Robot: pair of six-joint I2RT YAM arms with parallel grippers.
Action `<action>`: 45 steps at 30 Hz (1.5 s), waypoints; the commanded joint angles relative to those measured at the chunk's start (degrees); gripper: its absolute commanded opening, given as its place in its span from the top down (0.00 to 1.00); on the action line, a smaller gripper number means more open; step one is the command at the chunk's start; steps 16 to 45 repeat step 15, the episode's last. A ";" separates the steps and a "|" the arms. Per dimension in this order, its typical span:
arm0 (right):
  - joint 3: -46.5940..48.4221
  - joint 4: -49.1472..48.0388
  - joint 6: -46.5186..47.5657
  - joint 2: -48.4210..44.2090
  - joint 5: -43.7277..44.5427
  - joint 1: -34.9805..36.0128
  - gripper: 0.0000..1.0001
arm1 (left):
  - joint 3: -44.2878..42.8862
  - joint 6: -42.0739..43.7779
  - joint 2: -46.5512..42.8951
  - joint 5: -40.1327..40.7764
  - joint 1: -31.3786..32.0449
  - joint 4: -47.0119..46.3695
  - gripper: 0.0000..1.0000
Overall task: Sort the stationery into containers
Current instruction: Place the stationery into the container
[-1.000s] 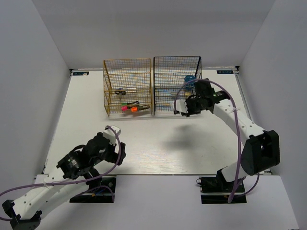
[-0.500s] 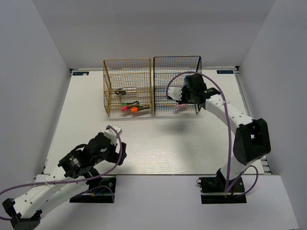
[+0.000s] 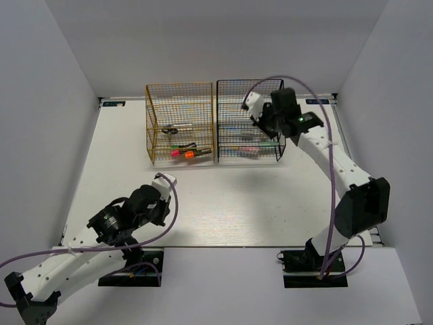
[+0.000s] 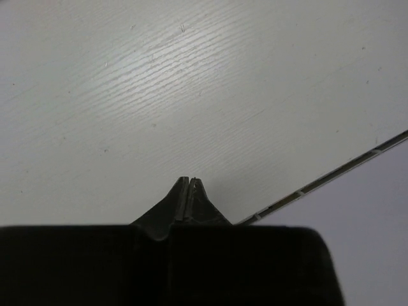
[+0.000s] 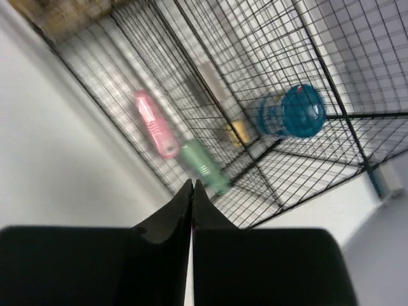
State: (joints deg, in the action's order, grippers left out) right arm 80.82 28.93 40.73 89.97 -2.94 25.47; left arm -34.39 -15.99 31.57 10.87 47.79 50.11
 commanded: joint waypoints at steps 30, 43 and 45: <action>-26.06 6.57 -38.35 -39.07 15.83 -5.00 0.10 | -16.93 -3.70 28.97 -30.64 -24.31 -13.45 0.00; -26.06 6.57 -38.35 -39.07 15.83 -5.00 0.10 | -16.93 -3.70 28.97 -30.64 -24.31 -13.45 0.00; -26.06 6.57 -38.35 -39.07 15.83 -5.00 0.10 | -16.93 -3.70 28.97 -30.64 -24.31 -13.45 0.00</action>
